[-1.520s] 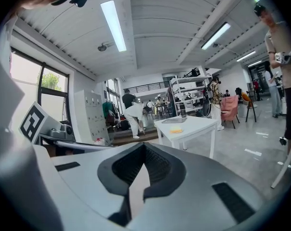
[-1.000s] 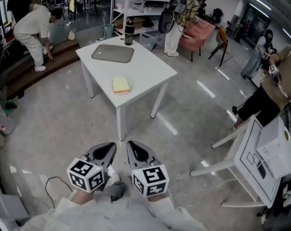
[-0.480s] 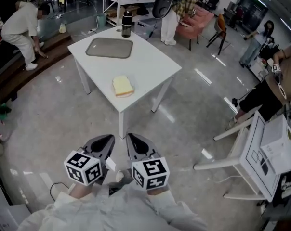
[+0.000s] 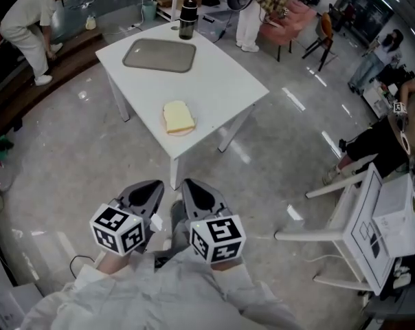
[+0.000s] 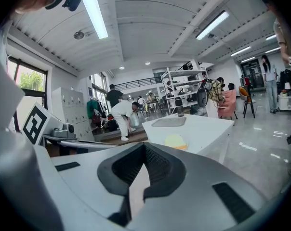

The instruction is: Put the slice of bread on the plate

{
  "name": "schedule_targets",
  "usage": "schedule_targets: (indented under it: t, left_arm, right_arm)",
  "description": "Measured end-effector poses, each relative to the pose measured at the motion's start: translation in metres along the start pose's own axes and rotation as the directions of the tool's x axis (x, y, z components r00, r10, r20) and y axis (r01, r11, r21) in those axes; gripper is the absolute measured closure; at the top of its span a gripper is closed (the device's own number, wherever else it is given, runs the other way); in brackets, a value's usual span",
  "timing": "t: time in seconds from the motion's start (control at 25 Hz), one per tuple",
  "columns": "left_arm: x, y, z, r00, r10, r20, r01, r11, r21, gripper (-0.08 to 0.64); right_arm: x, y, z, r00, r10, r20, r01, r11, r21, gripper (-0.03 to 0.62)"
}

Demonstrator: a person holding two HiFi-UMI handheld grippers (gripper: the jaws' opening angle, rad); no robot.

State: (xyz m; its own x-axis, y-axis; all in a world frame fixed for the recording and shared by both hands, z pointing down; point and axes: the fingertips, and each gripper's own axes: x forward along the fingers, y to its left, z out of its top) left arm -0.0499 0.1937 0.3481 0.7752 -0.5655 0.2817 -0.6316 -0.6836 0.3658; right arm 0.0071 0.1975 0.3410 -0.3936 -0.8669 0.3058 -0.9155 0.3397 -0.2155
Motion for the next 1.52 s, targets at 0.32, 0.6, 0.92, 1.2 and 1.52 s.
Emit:
schedule_targets:
  t: [0.32,0.6,0.92,1.2,1.52]
  left_arm:
    - [0.064,0.032,0.033,1.0,0.011,-0.007,-0.011,1.0,0.016,0.555]
    - [0.125,0.071,0.073,0.999,0.052,-0.004,-0.052,0.999,0.013,0.555]
    - [0.162,0.11,0.105,0.991,0.127,0.035,-0.125,0.991,-0.041,0.555]
    - [0.183,0.127,0.104,0.986,0.165,0.04,-0.161,0.983,-0.082,0.555]
    - [0.19,0.14,0.101,0.986,0.163,0.02,-0.159,0.98,-0.122,0.555]
  right_arm:
    - [0.055,-0.05,0.024,1.0,0.015,-0.018,-0.015,1.0,-0.006,0.589]
    - [0.115,-0.105,0.056,0.998,0.044,-0.034,-0.044,0.999,-0.004,0.589]
    - [0.165,-0.137,0.089,0.994,0.104,-0.029,-0.104,0.994,-0.021,0.589]
    - [0.189,-0.163,0.095,0.992,0.121,-0.045,-0.123,0.992,-0.039,0.589]
    - [0.205,-0.168,0.079,0.987,0.129,-0.095,-0.131,0.991,-0.008,0.589]
